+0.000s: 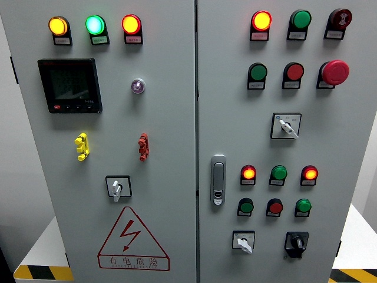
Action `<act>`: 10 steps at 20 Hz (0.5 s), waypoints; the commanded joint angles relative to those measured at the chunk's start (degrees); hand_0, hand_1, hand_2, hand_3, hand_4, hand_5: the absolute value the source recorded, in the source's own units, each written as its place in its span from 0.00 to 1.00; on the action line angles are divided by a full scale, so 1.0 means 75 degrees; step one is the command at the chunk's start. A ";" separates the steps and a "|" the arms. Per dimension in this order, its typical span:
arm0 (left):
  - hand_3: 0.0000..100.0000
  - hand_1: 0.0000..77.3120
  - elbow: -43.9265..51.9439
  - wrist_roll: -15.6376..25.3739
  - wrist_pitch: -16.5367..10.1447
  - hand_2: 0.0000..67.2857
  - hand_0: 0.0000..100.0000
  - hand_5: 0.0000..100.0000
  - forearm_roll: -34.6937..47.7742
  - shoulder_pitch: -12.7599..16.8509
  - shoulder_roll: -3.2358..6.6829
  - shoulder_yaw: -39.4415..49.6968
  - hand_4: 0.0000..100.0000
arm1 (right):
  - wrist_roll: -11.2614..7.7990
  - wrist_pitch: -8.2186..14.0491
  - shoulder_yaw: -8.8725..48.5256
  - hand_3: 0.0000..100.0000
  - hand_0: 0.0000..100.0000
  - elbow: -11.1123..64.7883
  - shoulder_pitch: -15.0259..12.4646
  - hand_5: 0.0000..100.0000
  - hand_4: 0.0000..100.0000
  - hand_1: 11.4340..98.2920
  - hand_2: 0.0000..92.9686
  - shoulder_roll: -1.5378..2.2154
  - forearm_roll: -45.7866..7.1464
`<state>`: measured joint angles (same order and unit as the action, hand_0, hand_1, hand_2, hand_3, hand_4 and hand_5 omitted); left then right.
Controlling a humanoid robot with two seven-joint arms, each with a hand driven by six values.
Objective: Turn on light switch 1
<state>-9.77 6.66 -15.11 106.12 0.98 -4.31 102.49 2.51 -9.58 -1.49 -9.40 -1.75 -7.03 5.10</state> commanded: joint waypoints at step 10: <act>0.09 0.26 -0.4225 0.1163 0.0035 0.19 0.00 0.25 -0.1233 0.0128 -0.0070 -0.0693 0.29 | 0.0005 0.0000 0.0000 0.11 0.00 0.0000 0.0010 0.15 0.23 0.13 0.00 0.0000 0.0000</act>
<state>-36.83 15.52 -14.91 100.10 1.87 -4.84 98.40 2.53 -9.58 -1.49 -9.40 -1.75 -7.03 5.10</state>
